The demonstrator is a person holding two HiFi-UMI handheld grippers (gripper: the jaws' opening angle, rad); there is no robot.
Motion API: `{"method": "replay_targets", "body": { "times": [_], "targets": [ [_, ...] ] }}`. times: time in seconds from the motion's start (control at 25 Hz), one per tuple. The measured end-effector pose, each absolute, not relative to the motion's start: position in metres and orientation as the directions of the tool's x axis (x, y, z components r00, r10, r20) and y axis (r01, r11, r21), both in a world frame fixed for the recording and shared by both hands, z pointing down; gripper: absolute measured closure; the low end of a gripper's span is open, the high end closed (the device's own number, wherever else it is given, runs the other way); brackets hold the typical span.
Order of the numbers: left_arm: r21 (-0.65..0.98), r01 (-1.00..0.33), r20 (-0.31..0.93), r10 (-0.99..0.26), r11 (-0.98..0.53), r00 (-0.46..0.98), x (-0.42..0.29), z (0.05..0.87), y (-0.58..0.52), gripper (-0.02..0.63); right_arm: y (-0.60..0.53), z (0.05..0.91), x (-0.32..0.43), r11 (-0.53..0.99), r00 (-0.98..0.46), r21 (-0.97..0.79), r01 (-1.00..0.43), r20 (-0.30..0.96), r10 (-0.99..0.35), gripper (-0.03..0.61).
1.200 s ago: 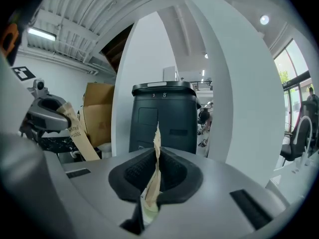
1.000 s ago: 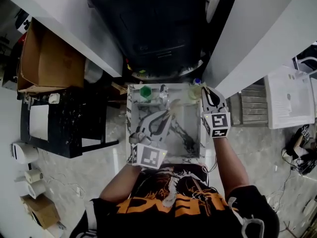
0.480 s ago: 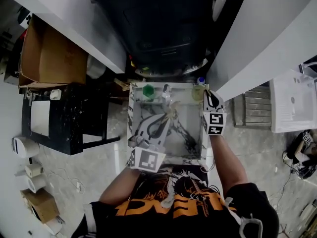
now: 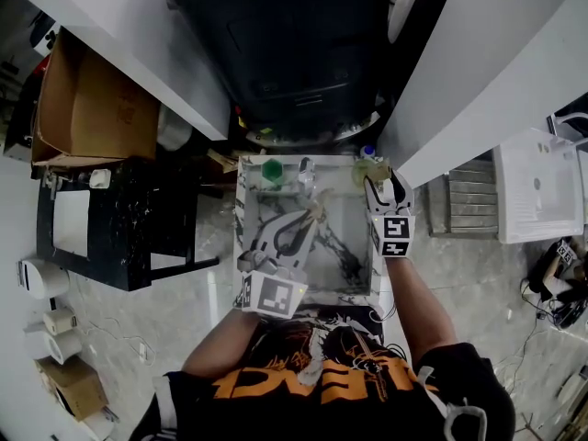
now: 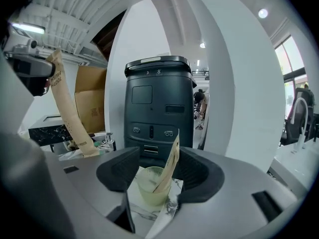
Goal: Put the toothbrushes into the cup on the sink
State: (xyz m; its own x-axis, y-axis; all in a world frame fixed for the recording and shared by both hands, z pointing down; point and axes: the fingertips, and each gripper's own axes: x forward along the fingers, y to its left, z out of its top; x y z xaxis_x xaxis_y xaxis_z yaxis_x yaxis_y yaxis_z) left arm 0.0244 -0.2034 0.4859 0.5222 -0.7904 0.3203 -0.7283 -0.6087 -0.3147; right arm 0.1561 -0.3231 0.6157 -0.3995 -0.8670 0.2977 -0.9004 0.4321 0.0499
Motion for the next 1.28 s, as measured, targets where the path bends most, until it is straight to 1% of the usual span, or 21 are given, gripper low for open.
{"method": "replay_targets", "body": {
  "times": [0.12, 0.36, 0.44, 0.6, 0.68, 0.8, 0.88, 0.92, 0.96, 1.2, 1.28],
  "targets": [
    [-0.317, -0.724, 0.309, -0.789, -0.612, 0.531, 0.024, 0.480, -0.201, 0.558, -0.312, 0.604, 0.159, 0.412, -0.381, 0.055, -0.910, 0.282, -0.880, 0.311],
    [-0.314, -0.729, 0.279, -0.793, -0.608, 0.542, 0.020, 0.473, -0.199, 0.558, -0.283, 0.552, 0.159, 0.422, -0.407, 0.049, -0.905, 0.184, -0.895, 0.308],
    [-0.310, -0.731, 0.267, -0.794, -0.608, 0.546, 0.019, 0.470, -0.198, 0.558, -0.272, 0.530, 0.153, 0.443, -0.435, 0.031, -0.896, 0.145, -0.889, 0.320],
    [-0.304, -0.731, 0.245, -0.792, -0.611, 0.559, 0.019, 0.463, -0.192, 0.558, -0.247, 0.491, 0.131, 0.512, -0.510, -0.004, -0.859, 0.096, -0.855, 0.372],
    [-0.299, -0.729, 0.235, -0.788, -0.616, 0.569, 0.019, 0.461, -0.187, 0.558, -0.234, 0.475, 0.115, 0.555, -0.554, -0.023, -0.832, 0.090, -0.827, 0.413],
    [-0.295, -0.729, 0.216, -0.786, -0.618, 0.579, 0.019, 0.456, -0.182, 0.558, -0.219, 0.451, 0.090, 0.619, -0.619, 0.001, -0.785, 0.033, -0.785, 0.485],
    [-0.293, -0.729, 0.206, -0.786, -0.618, 0.583, 0.018, 0.452, -0.178, 0.558, -0.208, 0.448, 0.078, 0.651, -0.648, 0.028, -0.758, 0.071, -0.758, 0.539],
    [-0.293, -0.730, 0.202, -0.786, -0.618, 0.584, 0.017, 0.450, -0.176, 0.559, -0.204, 0.448, 0.074, 0.664, -0.658, 0.034, -0.747, 0.095, -0.747, 0.553],
    [-0.295, -0.731, 0.196, -0.788, -0.616, 0.584, 0.016, 0.447, -0.174, 0.558, -0.200, 0.447, 0.070, 0.674, -0.668, 0.034, -0.738, 0.105, -0.736, 0.563],
    [-0.313, -0.749, 0.166, -0.810, -0.584, 0.562, -0.004, 0.431, -0.169, 0.558, -0.190, 0.439, 0.051, 0.711, -0.706, 0.031, -0.702, 0.095, -0.702, 0.564],
    [-0.315, -0.757, 0.164, -0.819, -0.572, 0.550, -0.011, 0.431, -0.169, 0.558, -0.191, 0.431, 0.042, 0.720, -0.719, 0.024, -0.693, 0.044, -0.694, 0.563]
  ]
}}
